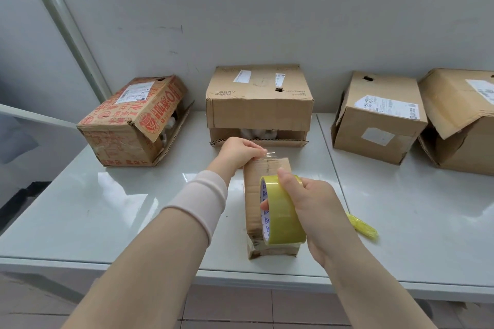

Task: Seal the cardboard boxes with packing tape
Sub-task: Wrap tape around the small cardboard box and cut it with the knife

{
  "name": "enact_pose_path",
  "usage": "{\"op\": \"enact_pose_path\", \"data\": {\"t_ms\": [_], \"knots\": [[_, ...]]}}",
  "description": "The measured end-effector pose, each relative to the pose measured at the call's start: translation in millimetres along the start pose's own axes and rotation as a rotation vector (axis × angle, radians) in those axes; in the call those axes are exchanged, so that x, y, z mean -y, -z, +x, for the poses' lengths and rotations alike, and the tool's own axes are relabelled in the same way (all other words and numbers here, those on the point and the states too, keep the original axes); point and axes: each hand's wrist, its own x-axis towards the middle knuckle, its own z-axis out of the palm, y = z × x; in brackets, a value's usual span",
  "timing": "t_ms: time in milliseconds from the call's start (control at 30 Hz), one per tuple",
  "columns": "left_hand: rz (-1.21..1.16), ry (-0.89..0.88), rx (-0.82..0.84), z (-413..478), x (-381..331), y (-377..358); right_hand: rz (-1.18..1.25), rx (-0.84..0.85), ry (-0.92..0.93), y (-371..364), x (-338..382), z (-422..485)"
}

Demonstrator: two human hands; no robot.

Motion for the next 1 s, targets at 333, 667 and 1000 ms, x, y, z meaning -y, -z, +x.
{"op": "enact_pose_path", "data": {"t_ms": [333,667,1000], "knots": [[0.152,0.203,0.127,2,-1,3,0.002,-0.028,0.047,-2,-4,1],[0.22,-0.243,-0.004,-9,0,1,-0.031,-0.03,0.105,-1,-10,4],[-0.159,-0.057,0.036,-25,19,-12,-0.11,0.119,0.341,2,-45,-10]]}}
